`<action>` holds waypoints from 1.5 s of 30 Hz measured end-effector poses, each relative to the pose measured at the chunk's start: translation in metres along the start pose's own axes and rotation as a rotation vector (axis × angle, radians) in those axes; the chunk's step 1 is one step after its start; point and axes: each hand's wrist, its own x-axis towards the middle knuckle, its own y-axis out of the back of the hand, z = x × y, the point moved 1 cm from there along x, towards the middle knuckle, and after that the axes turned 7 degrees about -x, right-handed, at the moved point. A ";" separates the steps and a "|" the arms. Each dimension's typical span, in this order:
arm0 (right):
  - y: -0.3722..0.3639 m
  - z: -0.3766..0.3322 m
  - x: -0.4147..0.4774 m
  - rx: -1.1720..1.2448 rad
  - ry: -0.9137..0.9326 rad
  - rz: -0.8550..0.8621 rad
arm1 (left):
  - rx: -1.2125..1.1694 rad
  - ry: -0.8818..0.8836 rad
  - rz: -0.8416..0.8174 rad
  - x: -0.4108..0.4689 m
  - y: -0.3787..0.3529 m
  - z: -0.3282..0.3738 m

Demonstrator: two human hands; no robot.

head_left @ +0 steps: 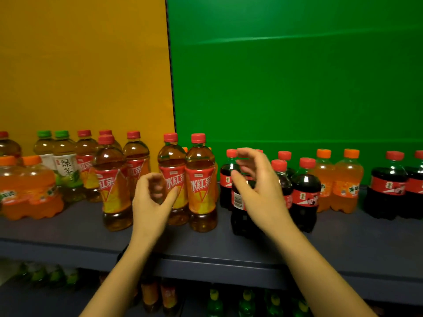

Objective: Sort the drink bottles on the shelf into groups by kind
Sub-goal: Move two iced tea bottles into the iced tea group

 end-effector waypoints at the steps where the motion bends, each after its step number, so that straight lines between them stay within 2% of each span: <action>1: -0.014 -0.002 0.003 0.019 -0.014 -0.019 | 0.005 0.037 0.000 0.007 0.001 -0.006; 8: -0.082 0.002 0.007 0.014 -0.161 -0.005 | -0.117 0.208 -0.162 0.036 -0.009 -0.030; 14: -0.101 0.026 0.005 0.111 -0.360 -0.066 | -0.269 0.325 -0.388 0.043 -0.009 -0.045; 18: -0.105 0.030 0.003 0.050 -0.391 -0.047 | -0.281 0.342 -0.459 0.038 -0.006 -0.044; 23: -0.103 0.023 0.000 0.052 -0.383 -0.014 | -0.298 0.329 -0.428 0.030 -0.002 -0.037; 31: -0.096 -0.004 -0.024 0.156 -0.326 -0.046 | -0.252 0.230 -0.261 -0.006 0.031 -0.012; 38: -0.111 -0.046 -0.037 0.284 -0.243 -0.104 | -0.114 0.123 -0.115 -0.014 0.099 0.013; 45: -0.173 -0.083 -0.037 0.362 -0.221 -0.195 | -0.040 0.107 -0.065 0.008 0.171 -0.018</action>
